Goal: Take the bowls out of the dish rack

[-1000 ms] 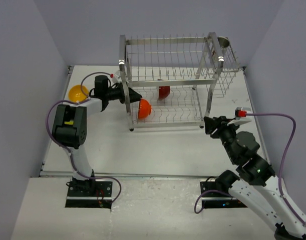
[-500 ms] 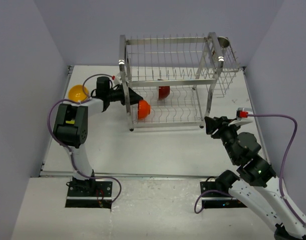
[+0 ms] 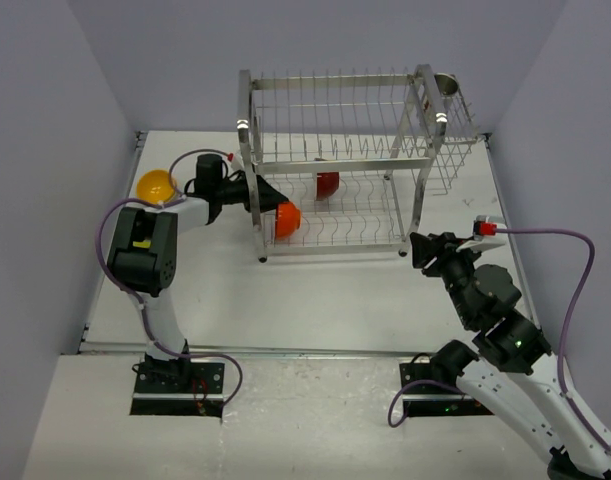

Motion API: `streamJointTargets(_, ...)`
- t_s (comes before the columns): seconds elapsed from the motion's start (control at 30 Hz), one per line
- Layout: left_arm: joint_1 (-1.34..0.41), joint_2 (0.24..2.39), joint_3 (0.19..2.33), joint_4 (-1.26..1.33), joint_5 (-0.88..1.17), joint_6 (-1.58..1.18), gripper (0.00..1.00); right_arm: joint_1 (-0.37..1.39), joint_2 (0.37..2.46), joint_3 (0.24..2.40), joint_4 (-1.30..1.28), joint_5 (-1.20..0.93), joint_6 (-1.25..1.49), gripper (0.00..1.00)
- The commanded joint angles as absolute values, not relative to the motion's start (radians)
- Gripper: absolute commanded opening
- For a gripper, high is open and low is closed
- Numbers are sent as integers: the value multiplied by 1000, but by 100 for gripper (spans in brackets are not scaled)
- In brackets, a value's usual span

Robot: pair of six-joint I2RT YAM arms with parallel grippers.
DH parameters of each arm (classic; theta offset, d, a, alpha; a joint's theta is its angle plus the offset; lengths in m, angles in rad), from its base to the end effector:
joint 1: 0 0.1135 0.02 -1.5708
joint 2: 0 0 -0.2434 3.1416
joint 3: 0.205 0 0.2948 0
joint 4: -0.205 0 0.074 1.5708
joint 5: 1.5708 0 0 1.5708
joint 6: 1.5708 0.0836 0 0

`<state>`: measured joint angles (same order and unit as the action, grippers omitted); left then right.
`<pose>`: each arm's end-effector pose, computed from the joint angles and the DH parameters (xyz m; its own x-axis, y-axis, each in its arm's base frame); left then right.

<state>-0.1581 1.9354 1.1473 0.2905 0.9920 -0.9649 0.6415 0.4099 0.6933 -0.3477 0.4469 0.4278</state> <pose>0.4414 -0.1412 0.1214 -0.9364 -0.3060 -0.1720 0.0753 0.3034 -0.9499 0.1868 0.0944 0.3392 -0.1274 0.3718 -0.9195 -0.1552 0.9082 0.3888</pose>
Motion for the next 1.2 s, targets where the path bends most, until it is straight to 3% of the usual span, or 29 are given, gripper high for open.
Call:
streamJointTargets(0.0,-169,1907,1138,319,1026,-988,29,646,403,692,-339,471,423,47)
streamJointTargets(0.3,-169,1933,1129,376,1043,-1029,16,646,403,690,-342,474,425,47)
streamJointTargets(0.5,-169,1950,1121,376,1051,-1023,0,646,400,690,-344,477,426,47)
streamJointTargets(0.9,-143,1898,1111,426,1051,-1049,0,646,408,684,-336,474,426,47)
streamJointTargets(1.17,-87,1897,1031,802,1097,-1336,0,646,413,677,-325,469,422,47)
